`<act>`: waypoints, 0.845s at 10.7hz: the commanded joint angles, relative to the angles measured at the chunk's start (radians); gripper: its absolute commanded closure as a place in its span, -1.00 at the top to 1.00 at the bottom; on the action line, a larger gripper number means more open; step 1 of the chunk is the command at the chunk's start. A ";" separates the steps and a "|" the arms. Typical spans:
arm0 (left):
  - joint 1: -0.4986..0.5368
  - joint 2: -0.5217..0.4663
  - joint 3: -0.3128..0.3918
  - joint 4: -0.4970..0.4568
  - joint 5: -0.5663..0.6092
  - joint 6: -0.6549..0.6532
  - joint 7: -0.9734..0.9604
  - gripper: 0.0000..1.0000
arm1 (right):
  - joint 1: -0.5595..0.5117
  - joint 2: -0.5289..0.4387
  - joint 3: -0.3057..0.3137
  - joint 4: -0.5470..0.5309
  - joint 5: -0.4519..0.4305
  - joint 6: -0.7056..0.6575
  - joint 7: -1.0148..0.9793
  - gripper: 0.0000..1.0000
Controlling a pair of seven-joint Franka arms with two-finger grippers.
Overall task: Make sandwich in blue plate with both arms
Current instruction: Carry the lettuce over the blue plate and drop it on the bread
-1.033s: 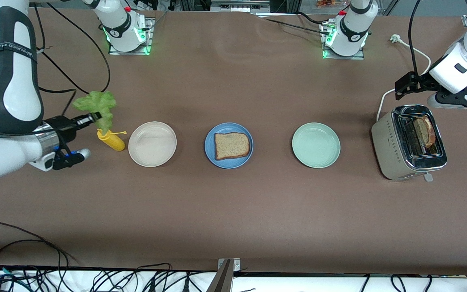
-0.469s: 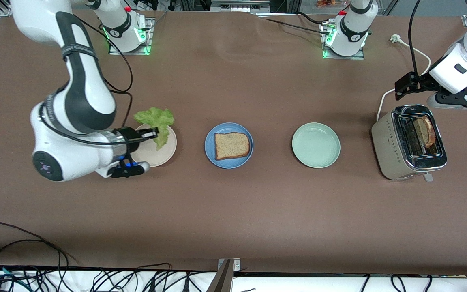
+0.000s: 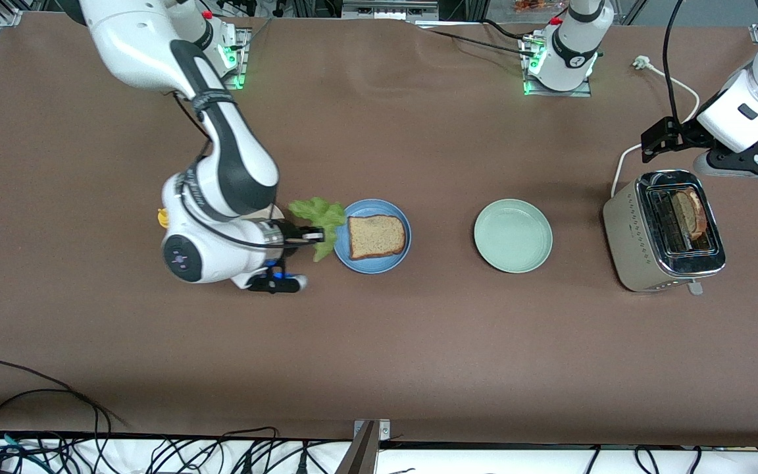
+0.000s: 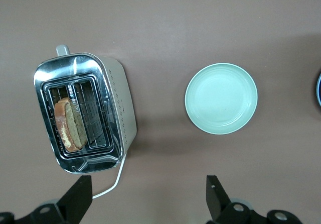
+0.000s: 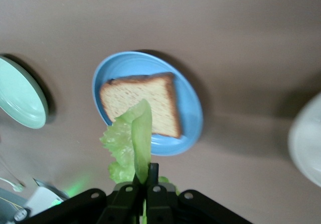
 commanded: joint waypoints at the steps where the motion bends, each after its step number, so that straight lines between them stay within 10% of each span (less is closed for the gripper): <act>1: -0.001 0.005 0.001 0.014 0.019 -0.002 0.019 1.00 | 0.039 0.063 -0.006 -0.004 0.139 0.143 0.051 -1.00; 7: 0.001 0.005 0.004 0.014 0.019 -0.002 0.021 1.00 | 0.084 0.148 -0.007 -0.004 0.174 0.287 0.075 -0.81; 8: 0.001 0.005 0.004 0.014 0.019 -0.002 0.021 1.00 | 0.085 0.149 -0.007 -0.004 0.165 0.288 0.074 -0.22; 9: -0.001 0.005 0.004 0.014 0.018 -0.002 0.021 1.00 | 0.098 0.143 -0.012 -0.001 0.130 0.328 0.063 0.99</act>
